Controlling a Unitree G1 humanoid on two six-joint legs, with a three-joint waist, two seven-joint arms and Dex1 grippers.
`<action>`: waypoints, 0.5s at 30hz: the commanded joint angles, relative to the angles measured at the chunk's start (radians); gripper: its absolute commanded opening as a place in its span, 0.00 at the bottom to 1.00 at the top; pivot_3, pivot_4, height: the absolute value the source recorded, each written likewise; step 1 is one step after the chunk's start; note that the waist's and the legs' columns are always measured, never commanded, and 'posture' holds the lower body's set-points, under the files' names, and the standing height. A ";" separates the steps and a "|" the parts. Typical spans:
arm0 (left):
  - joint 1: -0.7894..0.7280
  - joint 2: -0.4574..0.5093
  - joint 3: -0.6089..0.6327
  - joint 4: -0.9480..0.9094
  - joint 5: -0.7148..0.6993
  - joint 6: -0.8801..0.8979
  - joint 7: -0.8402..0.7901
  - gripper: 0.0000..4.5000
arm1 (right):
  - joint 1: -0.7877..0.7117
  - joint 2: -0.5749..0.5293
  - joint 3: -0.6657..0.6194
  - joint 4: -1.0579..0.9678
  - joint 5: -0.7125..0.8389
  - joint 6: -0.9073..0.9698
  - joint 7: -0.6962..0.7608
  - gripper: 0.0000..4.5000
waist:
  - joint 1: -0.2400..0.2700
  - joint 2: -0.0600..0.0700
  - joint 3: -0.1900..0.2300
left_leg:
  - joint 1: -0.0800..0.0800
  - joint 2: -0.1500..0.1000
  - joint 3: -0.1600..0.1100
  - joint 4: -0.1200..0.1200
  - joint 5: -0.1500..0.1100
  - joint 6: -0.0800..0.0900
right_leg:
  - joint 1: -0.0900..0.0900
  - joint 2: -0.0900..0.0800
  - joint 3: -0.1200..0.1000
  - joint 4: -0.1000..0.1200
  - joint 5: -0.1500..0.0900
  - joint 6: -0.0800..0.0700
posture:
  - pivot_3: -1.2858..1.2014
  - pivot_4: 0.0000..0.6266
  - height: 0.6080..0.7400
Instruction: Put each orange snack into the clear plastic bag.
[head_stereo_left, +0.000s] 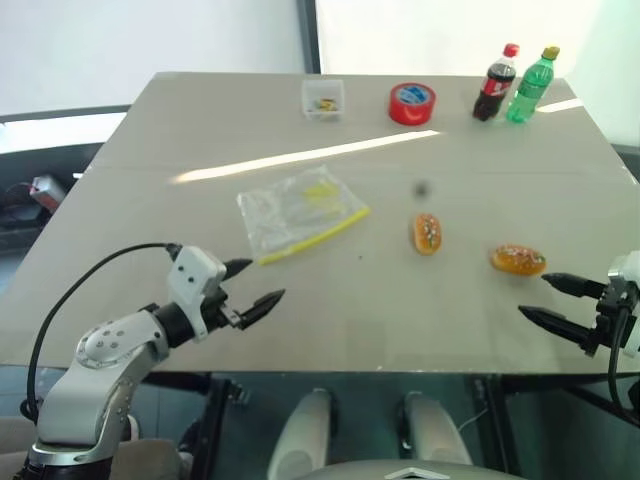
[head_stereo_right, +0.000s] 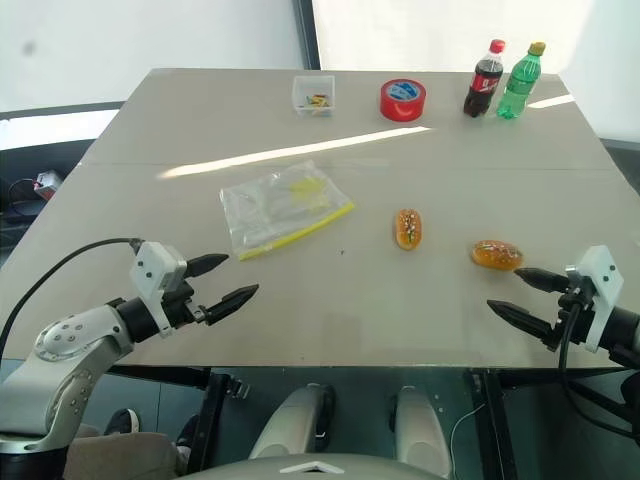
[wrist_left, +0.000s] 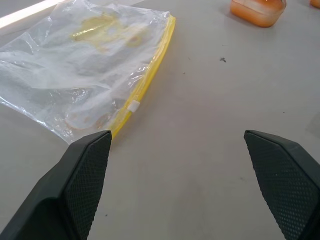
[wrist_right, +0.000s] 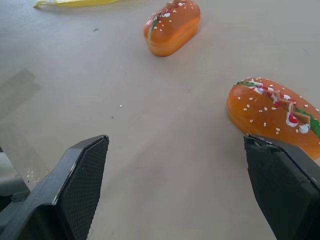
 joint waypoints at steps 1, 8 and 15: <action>-0.010 0.004 0.004 0.003 0.002 -0.026 -0.007 1.00 | 0.004 -0.004 -0.024 -0.031 0.015 -0.007 -0.004 0.98 | 0.000 0.000 0.000 | 0.000 0.000 0.000 0.000 0.000 0.000 | 0.000 0.000 0.000 0.000 0.000 0.000 | 0.52 0.24 1.00; -0.080 0.002 0.009 0.088 0.008 0.022 0.040 1.00 | -0.027 0.005 -0.016 -0.049 0.034 -0.016 -0.016 0.98 | 0.000 0.000 0.000 | 0.000 0.000 0.000 0.000 0.000 0.000 | 0.000 0.000 0.000 0.000 0.001 0.002 | 0.52 0.24 1.00; -0.241 -0.096 0.010 0.244 -0.063 0.186 0.152 1.00 | -0.146 -0.005 0.026 -0.151 0.096 0.031 -0.068 0.98 | -0.004 -0.001 0.000 | 0.000 0.000 -0.001 0.001 0.000 0.000 | 0.000 0.001 -0.001 0.001 0.002 0.005 | 0.52 0.24 1.00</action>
